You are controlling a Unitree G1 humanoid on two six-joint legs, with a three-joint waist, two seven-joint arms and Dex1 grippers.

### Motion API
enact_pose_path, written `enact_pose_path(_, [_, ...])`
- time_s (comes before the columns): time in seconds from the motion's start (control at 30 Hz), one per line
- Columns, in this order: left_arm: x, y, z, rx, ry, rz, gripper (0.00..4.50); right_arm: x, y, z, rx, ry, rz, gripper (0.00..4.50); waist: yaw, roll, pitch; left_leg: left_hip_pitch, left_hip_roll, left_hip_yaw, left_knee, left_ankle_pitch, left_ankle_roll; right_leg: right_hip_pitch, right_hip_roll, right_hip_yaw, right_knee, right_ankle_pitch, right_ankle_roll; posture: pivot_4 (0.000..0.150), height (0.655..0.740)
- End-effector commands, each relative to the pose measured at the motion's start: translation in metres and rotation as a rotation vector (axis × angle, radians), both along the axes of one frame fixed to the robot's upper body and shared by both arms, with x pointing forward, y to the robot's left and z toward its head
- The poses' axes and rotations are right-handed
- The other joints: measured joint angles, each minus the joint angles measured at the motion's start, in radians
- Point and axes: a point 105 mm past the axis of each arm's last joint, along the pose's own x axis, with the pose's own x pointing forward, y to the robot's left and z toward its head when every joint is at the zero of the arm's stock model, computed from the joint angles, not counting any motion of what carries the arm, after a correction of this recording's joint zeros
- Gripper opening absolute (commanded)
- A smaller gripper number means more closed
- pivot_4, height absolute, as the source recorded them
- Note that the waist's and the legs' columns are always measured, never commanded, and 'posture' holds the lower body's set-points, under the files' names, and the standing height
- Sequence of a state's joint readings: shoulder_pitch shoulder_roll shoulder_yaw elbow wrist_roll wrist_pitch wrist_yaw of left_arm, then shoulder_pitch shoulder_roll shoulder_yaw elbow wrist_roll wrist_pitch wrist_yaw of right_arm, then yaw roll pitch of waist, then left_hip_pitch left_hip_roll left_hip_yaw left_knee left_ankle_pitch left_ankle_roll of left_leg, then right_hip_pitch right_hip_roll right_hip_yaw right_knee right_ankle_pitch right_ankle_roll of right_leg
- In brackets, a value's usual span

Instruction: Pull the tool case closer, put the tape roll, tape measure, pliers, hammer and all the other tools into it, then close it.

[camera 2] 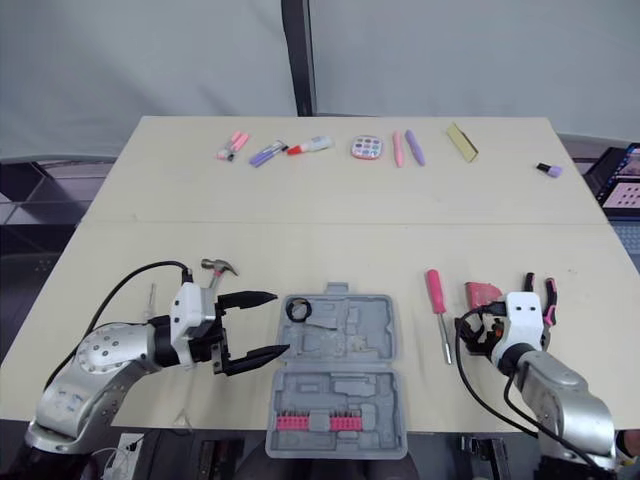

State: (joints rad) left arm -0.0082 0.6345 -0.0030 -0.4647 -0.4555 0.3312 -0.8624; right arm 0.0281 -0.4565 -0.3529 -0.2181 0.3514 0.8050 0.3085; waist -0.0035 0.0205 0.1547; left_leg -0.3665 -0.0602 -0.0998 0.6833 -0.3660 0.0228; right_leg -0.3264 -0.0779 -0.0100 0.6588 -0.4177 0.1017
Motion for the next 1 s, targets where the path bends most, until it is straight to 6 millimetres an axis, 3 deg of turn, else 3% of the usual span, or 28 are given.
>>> enact_pose_path(0.03, [-0.004,-0.002,0.009,-0.003,-0.038,-0.014,4.5,-0.001,-0.003,0.0,-0.008,0.0,-0.018,3.14,0.0,0.0,0.0,0.0,0.0,0.0,0.0,0.0,0.0,0.0,0.0,0.0,0.0,0.0,0.0,0.15,0.7134])
enact_pose_path(0.23, [-0.005,-0.003,0.008,-0.006,-0.033,-0.014,4.5,0.001,-0.004,0.0,-0.009,0.001,-0.018,0.24,0.0,0.0,0.0,0.0,0.0,0.0,0.0,0.0,0.0,0.0,0.0,0.0,0.0,0.0,0.0,0.15,0.7134])
enact_pose_path(0.27, [-0.005,-0.003,0.008,-0.006,-0.032,-0.014,4.5,0.001,-0.004,0.0,-0.009,0.001,-0.017,0.11,0.0,0.0,0.0,0.0,0.0,0.0,0.0,0.0,0.0,0.0,0.0,0.0,0.0,0.0,0.0,0.15,0.7134])
enact_pose_path(0.53, [-0.007,-0.003,0.005,-0.006,-0.023,-0.01,4.5,-0.004,-0.001,-0.002,-0.014,0.018,-0.002,0.11,0.0,0.0,0.0,0.0,0.0,0.0,0.0,0.0,0.0,0.0,0.0,0.0,0.0,0.0,0.0,0.15,0.7134])
enact_pose_path(1.0, [-0.012,-0.002,-0.004,-0.005,0.009,-0.041,4.5,-0.044,0.009,-0.01,-0.001,0.087,0.005,0.11,0.002,0.0,0.0,0.0,0.0,-0.001,0.0,0.0,0.0,0.0,0.0,0.0,-0.001,0.0,0.0,0.15,0.7134])
